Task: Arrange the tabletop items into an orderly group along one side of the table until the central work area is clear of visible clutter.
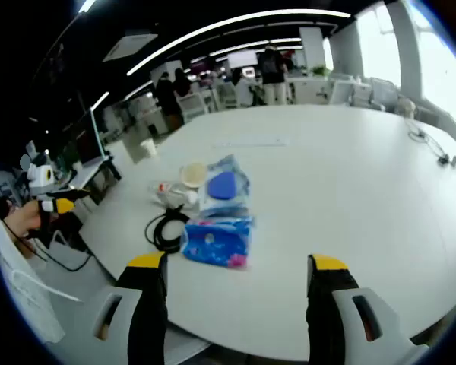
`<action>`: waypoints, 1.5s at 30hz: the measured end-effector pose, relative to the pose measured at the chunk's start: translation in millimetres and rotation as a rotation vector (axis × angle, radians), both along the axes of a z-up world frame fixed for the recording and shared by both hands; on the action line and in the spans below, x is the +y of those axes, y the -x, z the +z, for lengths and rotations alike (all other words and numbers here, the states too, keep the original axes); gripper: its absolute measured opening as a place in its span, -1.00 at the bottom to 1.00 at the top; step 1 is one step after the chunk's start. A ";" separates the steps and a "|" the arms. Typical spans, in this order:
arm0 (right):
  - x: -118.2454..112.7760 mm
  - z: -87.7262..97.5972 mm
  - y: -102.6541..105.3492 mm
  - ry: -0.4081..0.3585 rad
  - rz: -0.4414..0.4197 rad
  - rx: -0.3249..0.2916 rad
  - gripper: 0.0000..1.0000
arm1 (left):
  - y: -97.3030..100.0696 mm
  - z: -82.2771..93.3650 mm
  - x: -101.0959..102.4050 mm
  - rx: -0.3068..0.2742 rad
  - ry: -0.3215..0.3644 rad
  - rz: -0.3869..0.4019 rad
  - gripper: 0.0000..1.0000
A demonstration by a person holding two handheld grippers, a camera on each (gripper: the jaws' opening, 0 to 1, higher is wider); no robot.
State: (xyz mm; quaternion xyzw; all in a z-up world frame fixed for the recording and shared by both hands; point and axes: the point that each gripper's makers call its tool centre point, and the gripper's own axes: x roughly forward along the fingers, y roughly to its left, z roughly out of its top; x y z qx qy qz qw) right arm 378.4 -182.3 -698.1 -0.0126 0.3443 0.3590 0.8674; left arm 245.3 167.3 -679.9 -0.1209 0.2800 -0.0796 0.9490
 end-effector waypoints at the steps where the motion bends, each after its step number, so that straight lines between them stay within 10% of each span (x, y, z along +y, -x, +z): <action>1: 0.0 -0.2 0.1 0.000 0.000 0.000 0.46 | 0.2 0.0 -0.1 0.001 0.002 0.001 0.88; 45: -0.5 -2.2 4.9 0.010 0.006 0.011 0.45 | 1.3 -6.2 -3.1 0.020 0.019 -0.006 0.87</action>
